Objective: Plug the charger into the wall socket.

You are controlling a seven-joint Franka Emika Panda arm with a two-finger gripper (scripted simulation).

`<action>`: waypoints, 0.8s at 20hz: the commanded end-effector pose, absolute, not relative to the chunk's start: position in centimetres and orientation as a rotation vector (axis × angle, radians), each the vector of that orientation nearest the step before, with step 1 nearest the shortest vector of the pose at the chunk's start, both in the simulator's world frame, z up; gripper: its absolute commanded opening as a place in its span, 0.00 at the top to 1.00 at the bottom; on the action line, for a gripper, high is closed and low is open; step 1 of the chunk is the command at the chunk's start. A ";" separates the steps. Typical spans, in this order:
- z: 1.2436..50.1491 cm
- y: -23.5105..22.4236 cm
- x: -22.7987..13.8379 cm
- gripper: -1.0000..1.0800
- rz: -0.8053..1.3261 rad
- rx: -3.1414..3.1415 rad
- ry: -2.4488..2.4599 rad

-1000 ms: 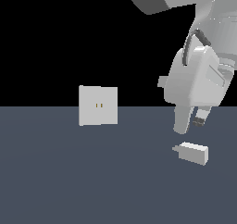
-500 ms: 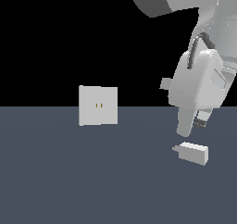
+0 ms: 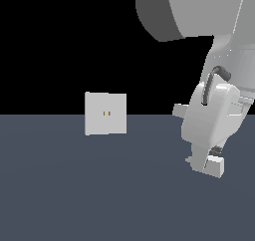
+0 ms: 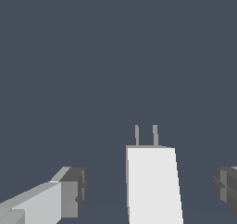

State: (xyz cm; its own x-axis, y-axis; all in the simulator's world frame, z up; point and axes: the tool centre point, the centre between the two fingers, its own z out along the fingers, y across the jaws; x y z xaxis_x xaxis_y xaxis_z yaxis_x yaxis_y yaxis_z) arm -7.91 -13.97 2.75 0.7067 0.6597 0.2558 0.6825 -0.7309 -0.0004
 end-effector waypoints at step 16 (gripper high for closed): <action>1.2 -14.0 -7.8 1.00 -0.366 -2.814 -1.111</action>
State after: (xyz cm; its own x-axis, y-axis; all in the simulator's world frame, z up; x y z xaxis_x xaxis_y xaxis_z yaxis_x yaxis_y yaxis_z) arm -7.84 -14.02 1.20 0.7060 0.6603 0.2561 0.6830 -0.7304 0.0005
